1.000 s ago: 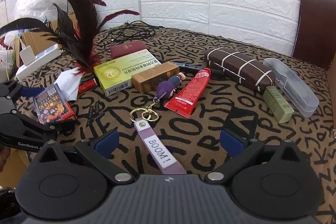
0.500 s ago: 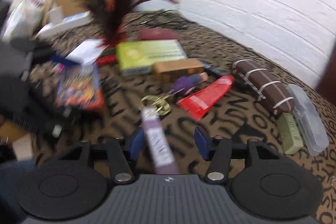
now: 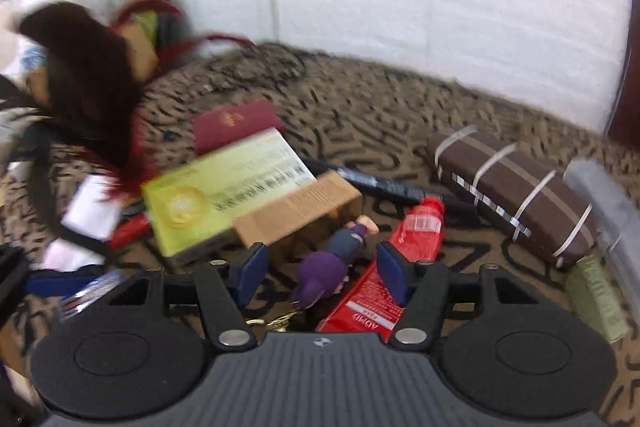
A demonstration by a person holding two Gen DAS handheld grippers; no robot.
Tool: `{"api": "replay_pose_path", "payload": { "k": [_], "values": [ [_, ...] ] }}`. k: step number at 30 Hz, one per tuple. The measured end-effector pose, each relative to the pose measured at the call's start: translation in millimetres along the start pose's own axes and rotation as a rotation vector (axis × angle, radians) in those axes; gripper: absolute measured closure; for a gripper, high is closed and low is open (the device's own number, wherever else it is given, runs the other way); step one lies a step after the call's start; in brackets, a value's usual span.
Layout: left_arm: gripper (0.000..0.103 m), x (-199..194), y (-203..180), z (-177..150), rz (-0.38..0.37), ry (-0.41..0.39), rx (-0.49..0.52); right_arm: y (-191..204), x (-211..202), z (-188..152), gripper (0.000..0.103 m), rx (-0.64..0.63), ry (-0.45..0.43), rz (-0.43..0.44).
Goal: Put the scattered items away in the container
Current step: 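Grasp the colourful playing-card box with the left tool while the right tool grasps the purple doll figure, then carry the card box and doll figure over the cardboard box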
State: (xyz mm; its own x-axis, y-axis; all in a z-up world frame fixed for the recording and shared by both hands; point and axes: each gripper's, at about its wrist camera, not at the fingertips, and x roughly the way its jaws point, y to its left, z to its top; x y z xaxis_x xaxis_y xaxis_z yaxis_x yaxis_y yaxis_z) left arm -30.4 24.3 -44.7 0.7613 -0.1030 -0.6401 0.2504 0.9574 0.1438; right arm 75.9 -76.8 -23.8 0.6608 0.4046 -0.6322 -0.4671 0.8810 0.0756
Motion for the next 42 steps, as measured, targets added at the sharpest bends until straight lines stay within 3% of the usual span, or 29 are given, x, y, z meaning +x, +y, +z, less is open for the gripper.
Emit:
{"api": "replay_pose_path", "payload": {
  "k": [4, 6, 13, 20, 25, 33, 37, 42],
  "values": [
    [0.003, 2, 2, 0, -0.009, 0.009, -0.014, 10, 11, -6, 0.06, -0.114, -0.003, -0.02],
    [0.003, 2, 4, 0, -0.018, 0.012, -0.02, 11, 5, -9, 0.076, -0.146, 0.001, 0.009],
    [0.008, 1, 3, 1, -0.059, -0.04, -0.045, -1, -26, -19, 0.077, -0.107, -0.002, 0.07],
    [0.008, -26, -3, 40, -0.111, -0.21, -0.009, -28, -76, -6, 0.077, -0.058, -0.106, 0.032],
    [0.008, -25, -19, 90, -0.164, -0.264, 0.027, -68, -119, -1, 0.077, -0.008, -0.185, -0.045],
    [0.008, -12, -84, 180, -0.292, -0.367, 0.096, -147, -189, 5, 0.077, 0.069, -0.309, -0.196],
    [0.008, 10, -117, 221, -0.387, -0.395, 0.1, -191, -228, 19, 0.077, 0.106, -0.39, -0.274],
    [0.008, 22, -147, 245, -0.514, -0.404, 0.047, -245, -275, 36, 0.077, 0.136, -0.48, -0.382]
  ]
}}
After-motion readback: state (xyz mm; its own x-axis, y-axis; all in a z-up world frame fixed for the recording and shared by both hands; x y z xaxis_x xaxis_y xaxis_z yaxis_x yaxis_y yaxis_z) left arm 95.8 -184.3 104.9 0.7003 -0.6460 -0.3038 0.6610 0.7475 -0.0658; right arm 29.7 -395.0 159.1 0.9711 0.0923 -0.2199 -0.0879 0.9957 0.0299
